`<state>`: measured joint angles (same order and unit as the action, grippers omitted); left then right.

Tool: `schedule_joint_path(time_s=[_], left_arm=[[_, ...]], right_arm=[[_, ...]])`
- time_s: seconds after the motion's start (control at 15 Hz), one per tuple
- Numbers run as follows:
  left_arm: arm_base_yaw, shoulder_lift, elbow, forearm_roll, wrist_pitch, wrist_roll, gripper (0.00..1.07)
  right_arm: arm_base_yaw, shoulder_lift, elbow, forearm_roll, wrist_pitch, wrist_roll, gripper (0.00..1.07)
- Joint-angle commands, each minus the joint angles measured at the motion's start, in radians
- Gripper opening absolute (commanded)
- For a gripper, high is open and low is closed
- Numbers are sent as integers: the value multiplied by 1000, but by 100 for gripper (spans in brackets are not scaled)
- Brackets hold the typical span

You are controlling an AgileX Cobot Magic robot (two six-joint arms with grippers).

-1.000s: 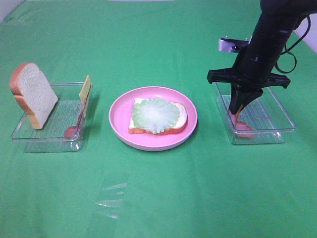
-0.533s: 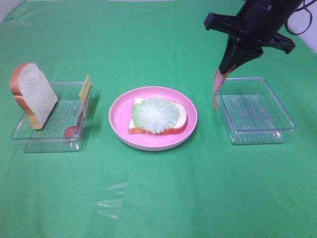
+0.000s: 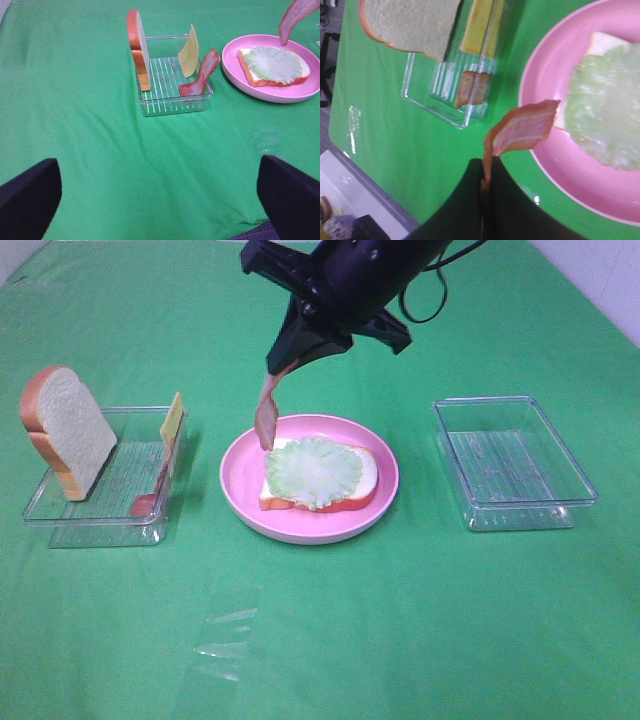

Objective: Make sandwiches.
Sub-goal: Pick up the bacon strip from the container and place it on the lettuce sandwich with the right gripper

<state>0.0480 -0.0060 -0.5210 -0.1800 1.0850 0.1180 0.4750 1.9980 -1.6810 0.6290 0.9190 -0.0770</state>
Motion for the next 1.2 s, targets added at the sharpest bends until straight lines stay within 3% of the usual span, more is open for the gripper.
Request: schedule_joint_path(time_s=[0.07, 0.4, 0.67, 1.2], left_arm=[[-5, -3, 4, -10, -10, -3, 98], [-5, -3, 4, -10, -10, -3, 98], [-5, -3, 4, -10, -10, -3, 98], [-5, -3, 4, -10, -10, -3, 98]], right_arm=[[17, 88, -62, 131, -5, -92, 0], [20, 235, -128, 167, 12, -127, 0], [12, 239, -128, -110, 50, -73, 0], [-4, 224, -128, -349, 28, -9, 0]])
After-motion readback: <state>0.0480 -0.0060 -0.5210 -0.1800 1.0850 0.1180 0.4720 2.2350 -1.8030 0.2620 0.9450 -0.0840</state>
